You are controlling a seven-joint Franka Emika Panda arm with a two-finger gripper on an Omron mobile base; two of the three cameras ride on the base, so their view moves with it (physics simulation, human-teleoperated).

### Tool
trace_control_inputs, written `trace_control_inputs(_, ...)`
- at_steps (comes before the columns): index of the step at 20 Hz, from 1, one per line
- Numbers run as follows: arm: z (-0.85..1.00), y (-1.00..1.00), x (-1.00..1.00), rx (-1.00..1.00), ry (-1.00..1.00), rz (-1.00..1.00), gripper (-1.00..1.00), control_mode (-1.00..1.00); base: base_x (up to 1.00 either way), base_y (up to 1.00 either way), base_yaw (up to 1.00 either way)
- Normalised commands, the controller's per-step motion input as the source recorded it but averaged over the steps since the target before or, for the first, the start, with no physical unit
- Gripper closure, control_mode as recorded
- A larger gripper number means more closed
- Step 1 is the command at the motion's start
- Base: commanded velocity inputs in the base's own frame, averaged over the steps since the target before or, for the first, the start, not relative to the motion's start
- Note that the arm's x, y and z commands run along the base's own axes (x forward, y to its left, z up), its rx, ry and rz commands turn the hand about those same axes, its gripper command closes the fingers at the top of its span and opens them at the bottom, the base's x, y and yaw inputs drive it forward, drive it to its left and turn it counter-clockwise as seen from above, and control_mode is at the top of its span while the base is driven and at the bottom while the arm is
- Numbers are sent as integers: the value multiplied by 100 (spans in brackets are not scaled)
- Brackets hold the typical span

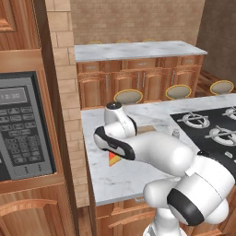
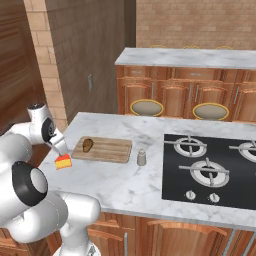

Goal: Retrieve the reheated potato from the microwave, then place the potato, cheese, and condiment on the cutting board.

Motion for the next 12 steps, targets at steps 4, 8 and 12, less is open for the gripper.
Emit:
trace_control_inputs(4,-15,0,0,0,-4,-2,-100,-100,0,0,0)
trace_control_inputs(8,-15,0,0,0,-1,-2,-100,-100,0,0,0)
trace_control_inputs(12,-18,0,0,0,-1,0,-100,-100,0,0,0)
